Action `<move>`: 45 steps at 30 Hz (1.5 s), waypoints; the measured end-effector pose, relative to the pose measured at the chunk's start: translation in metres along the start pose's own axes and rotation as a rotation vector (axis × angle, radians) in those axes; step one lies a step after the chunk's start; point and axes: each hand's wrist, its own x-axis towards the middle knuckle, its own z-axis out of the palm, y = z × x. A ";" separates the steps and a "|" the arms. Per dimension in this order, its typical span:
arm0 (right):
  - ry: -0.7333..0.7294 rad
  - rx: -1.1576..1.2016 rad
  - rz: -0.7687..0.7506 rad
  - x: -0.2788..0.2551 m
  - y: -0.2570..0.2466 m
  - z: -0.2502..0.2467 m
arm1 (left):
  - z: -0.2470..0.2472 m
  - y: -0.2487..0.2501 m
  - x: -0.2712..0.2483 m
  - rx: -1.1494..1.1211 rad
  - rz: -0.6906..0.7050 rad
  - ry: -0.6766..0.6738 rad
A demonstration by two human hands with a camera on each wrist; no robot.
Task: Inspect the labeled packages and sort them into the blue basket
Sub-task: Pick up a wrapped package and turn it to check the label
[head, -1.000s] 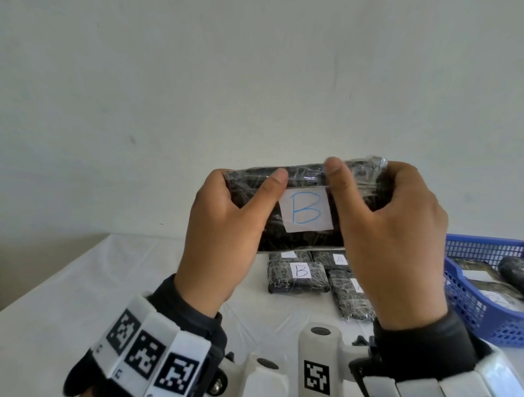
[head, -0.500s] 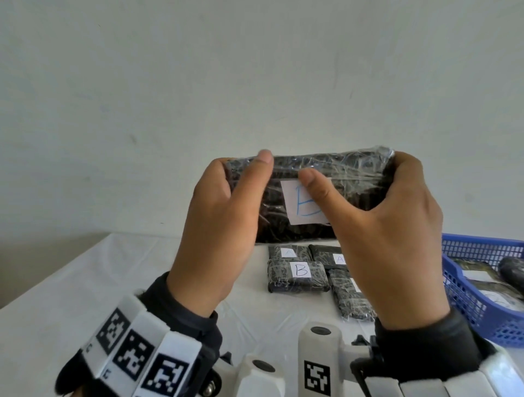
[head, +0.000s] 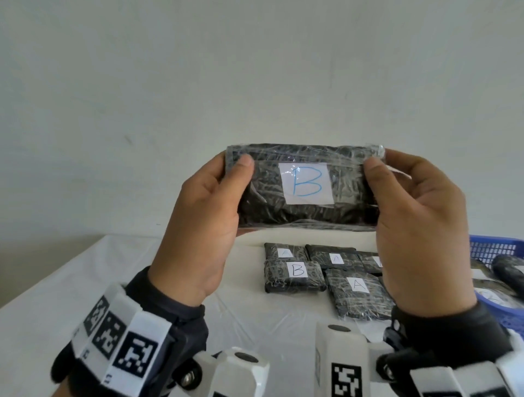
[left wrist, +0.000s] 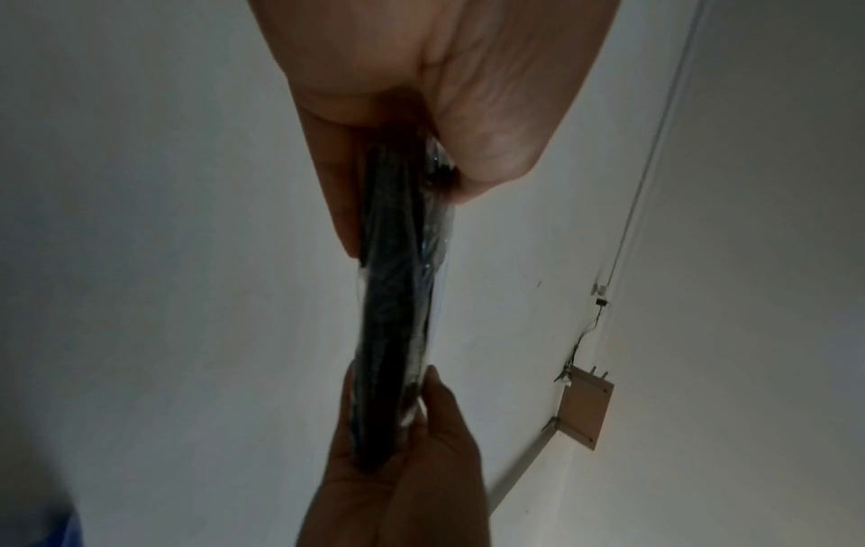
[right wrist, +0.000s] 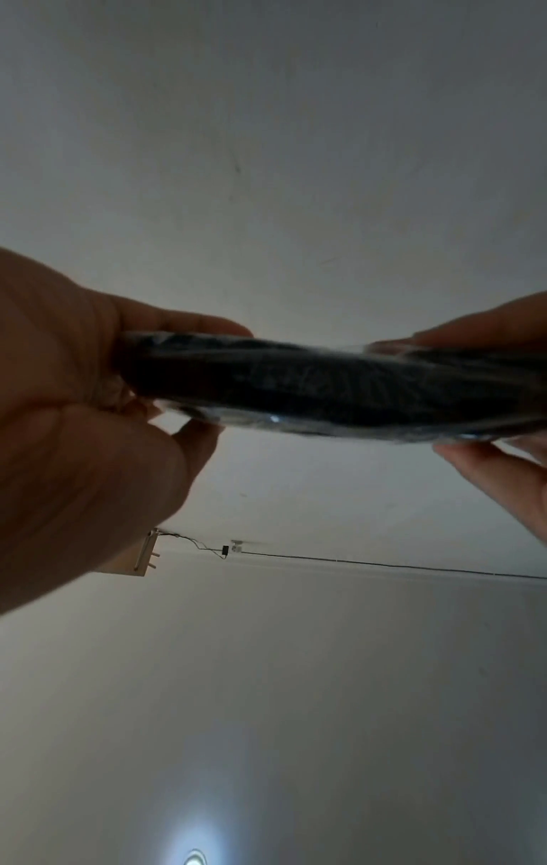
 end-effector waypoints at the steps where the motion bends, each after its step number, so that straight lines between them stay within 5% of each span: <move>1: 0.021 0.031 -0.002 0.000 0.001 0.001 | 0.001 0.001 -0.001 -0.009 -0.010 -0.012; 7: 0.090 0.134 0.013 -0.006 -0.002 0.010 | 0.001 0.000 -0.001 -0.037 -0.020 0.002; 16: 0.062 -0.367 -0.092 -0.013 -0.006 0.015 | 0.006 -0.005 -0.004 0.033 0.055 -0.030; 28: -0.051 -0.433 -0.074 -0.018 -0.016 0.014 | 0.005 0.001 -0.006 0.109 0.137 -0.096; 40: -0.099 0.033 -0.014 -0.003 -0.003 0.001 | -0.010 0.011 -0.002 -0.026 0.027 -0.135; 45: -0.039 0.181 0.054 -0.001 0.000 0.002 | -0.004 0.007 0.000 -0.089 0.028 -0.018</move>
